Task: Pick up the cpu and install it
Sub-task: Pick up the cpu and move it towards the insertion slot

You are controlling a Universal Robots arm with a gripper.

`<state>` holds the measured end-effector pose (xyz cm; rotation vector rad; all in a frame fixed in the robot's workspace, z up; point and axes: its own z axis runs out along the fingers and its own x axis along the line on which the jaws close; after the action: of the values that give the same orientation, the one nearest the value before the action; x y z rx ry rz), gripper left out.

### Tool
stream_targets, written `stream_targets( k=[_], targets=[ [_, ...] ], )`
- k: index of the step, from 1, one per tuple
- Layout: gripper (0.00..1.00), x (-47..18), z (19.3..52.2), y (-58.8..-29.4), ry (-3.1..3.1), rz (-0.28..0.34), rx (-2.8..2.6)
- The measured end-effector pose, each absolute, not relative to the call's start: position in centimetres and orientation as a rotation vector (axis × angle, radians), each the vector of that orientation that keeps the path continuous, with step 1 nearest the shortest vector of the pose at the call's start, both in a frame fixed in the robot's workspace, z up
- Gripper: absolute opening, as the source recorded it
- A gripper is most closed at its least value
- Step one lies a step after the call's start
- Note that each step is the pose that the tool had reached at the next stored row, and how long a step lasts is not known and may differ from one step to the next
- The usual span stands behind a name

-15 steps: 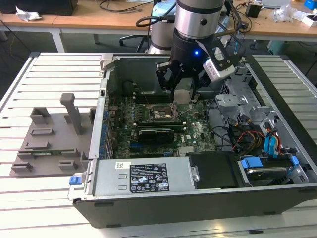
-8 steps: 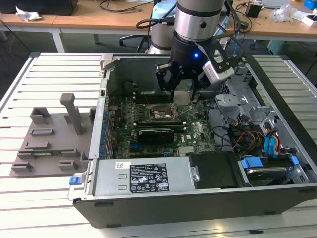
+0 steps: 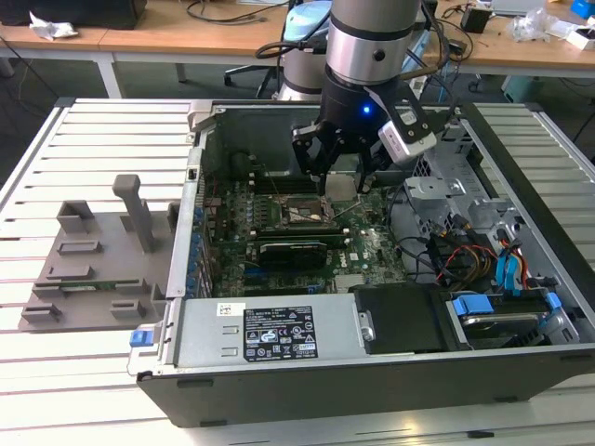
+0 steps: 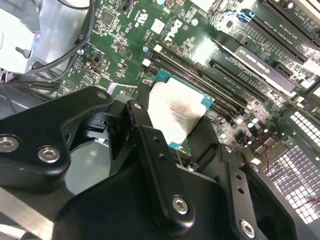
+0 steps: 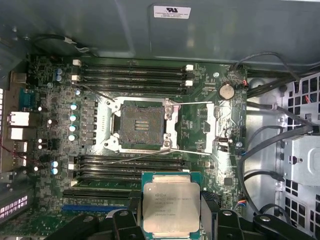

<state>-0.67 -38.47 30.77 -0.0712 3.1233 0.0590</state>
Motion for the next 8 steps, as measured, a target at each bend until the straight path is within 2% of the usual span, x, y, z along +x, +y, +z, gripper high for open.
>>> stream_targets(
  k=[8],
  targets=[
    [0.55, -0.67, 30.31, -38.47, 3.123, 0.059, -0.071]
  ],
)
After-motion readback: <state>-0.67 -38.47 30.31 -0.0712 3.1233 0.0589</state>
